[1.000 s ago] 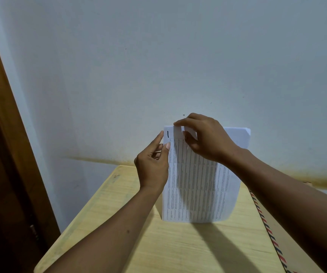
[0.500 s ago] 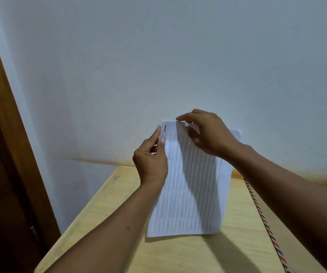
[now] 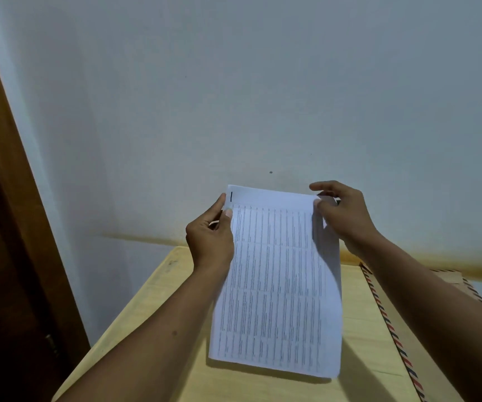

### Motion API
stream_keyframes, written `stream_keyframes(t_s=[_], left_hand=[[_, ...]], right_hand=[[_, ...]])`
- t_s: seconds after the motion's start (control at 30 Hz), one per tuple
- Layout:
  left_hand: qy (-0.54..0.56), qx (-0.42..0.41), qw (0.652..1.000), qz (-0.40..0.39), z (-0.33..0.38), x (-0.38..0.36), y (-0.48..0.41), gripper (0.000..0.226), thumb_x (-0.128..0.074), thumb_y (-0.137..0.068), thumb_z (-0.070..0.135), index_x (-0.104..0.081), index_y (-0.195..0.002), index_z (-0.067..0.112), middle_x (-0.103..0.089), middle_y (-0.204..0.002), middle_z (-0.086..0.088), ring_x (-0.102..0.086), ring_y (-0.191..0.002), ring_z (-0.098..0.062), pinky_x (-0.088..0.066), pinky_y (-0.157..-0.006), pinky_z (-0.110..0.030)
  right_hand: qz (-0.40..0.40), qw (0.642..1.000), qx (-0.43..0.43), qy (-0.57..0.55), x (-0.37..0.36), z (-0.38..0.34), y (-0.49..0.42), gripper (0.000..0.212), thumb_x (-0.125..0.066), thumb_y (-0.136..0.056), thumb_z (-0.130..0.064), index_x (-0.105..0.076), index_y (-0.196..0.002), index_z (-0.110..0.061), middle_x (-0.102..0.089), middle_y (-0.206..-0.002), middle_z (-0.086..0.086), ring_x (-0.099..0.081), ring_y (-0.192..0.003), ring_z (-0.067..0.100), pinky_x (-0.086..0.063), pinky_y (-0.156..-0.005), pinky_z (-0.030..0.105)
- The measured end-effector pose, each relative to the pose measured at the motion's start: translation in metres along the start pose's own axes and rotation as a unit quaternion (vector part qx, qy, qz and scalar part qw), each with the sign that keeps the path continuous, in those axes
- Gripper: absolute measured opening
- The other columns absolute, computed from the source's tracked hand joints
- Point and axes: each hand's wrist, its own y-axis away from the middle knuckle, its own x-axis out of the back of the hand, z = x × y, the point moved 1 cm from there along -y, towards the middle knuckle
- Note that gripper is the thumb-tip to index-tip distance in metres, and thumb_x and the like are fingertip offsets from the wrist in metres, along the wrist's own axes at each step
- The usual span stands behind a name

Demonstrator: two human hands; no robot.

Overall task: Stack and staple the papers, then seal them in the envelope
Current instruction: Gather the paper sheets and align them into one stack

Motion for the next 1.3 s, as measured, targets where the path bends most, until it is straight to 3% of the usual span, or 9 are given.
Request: stream_keyframes(t_s=[0.13, 0.27, 0.37, 0.57, 0.73, 0.93, 1.07, 1.2, 1.3], left_hand=[[-0.012, 0.018, 1.0, -0.019, -0.003, 0.001, 0.002, 0.035, -0.067, -0.098, 0.013, -0.07, -0.129, 0.027, -0.072, -0.098, 0.006, -0.062, -0.078, -0.008, -0.049, -0.066, -0.003], [-0.031, 0.016, 0.999, -0.029, -0.005, 0.005, 0.002, 0.037, -0.064, -0.099, 0.011, -0.067, -0.133, 0.024, -0.067, -0.095, 0.0, -0.058, -0.059, 0.011, -0.041, -0.059, 0.003], [-0.03, 0.015, 0.999, -0.018, -0.005, 0.008, 0.001, 0.036, -0.064, -0.099, 0.01, -0.067, -0.133, 0.022, -0.065, -0.094, -0.003, -0.057, -0.061, 0.005, -0.04, -0.057, 0.003], [-0.039, 0.006, 0.999, 0.019, -0.002, 0.008, 0.003, 0.034, -0.065, -0.098, 0.01, -0.071, -0.129, 0.024, -0.068, -0.096, -0.003, -0.058, -0.064, 0.003, -0.041, -0.061, 0.003], [-0.054, 0.007, 0.998, 0.02, -0.002, 0.008, 0.006, 0.034, -0.065, -0.098, 0.009, -0.071, -0.129, 0.022, -0.071, -0.101, -0.006, -0.057, -0.062, 0.019, -0.039, -0.063, 0.005], [-0.091, 0.0, 0.996, 0.004, -0.001, 0.01, 0.004, 0.033, -0.063, -0.099, 0.011, -0.07, -0.13, 0.021, -0.072, -0.102, 0.0, -0.062, -0.081, -0.008, -0.042, -0.063, 0.003], [-0.118, 0.005, 0.993, -0.02, 0.001, 0.012, 0.002, 0.033, -0.063, -0.1, 0.012, -0.069, -0.131, 0.02, -0.069, -0.094, 0.008, -0.063, -0.085, -0.002, -0.042, -0.071, 0.004], [-0.143, 0.025, 0.988, -0.062, -0.001, 0.014, -0.002, 0.032, -0.066, -0.098, 0.015, -0.072, -0.129, 0.024, -0.068, -0.09, 0.012, -0.068, -0.095, -0.016, -0.053, -0.095, -0.025], [-0.149, 0.047, 0.979, -0.135, 0.001, 0.011, -0.002, 0.03, -0.068, -0.097, 0.015, -0.074, -0.124, 0.026, -0.071, -0.096, 0.011, -0.067, -0.09, -0.003, -0.051, -0.091, -0.019]], right_hand=[[0.023, 0.997, -0.035, -0.06, -0.007, 0.007, 0.007, 0.045, -0.044, -0.086, 0.006, -0.072, -0.106, -0.023, -0.065, -0.101, 0.001, -0.059, -0.085, 0.009, -0.043, -0.065, 0.026], [0.021, 0.998, -0.027, -0.053, -0.013, 0.01, 0.011, 0.042, -0.046, -0.087, 0.004, -0.071, -0.104, -0.024, -0.065, -0.1, -0.004, -0.06, -0.091, 0.014, -0.043, -0.067, 0.029], [0.02, 0.997, -0.033, -0.062, -0.016, 0.011, 0.01, 0.044, -0.045, -0.087, 0.002, -0.069, -0.1, -0.032, -0.065, -0.102, -0.002, -0.06, -0.09, 0.016, -0.045, -0.066, 0.03], [0.049, 0.995, -0.064, -0.055, -0.025, 0.015, 0.011, 0.044, -0.046, -0.09, 0.0, -0.066, -0.112, -0.033, -0.062, -0.113, -0.007, -0.057, -0.116, 0.023, -0.052, -0.097, 0.049], [0.054, 0.994, -0.073, -0.056, -0.027, 0.015, 0.012, 0.049, -0.042, -0.086, 0.002, -0.064, -0.111, -0.034, -0.062, -0.106, -0.007, -0.061, -0.099, 0.023, -0.051, -0.081, 0.041], [0.034, 0.996, -0.073, -0.044, -0.026, 0.015, 0.015, 0.045, -0.041, -0.087, 0.004, -0.068, -0.11, -0.024, -0.064, -0.105, -0.004, -0.06, -0.094, 0.012, -0.047, -0.075, 0.031], [0.0, 0.995, -0.103, 0.006, -0.023, 0.021, 0.016, 0.046, -0.038, -0.085, 0.004, -0.069, -0.106, -0.024, -0.066, -0.106, 0.002, -0.062, -0.1, 0.021, -0.052, -0.081, 0.034], [-0.063, 0.969, -0.049, 0.235, -0.021, 0.02, 0.02, 0.036, -0.051, -0.087, -0.008, -0.067, -0.114, -0.024, -0.065, -0.116, 0.002, -0.06, -0.106, 0.021, -0.05, -0.086, 0.038], [-0.095, 0.952, 0.012, 0.291, -0.023, 0.006, 0.018, 0.031, -0.055, -0.087, -0.018, -0.067, -0.114, -0.029, -0.067, -0.118, -0.006, -0.06, -0.114, 0.018, -0.047, -0.099, 0.042]])
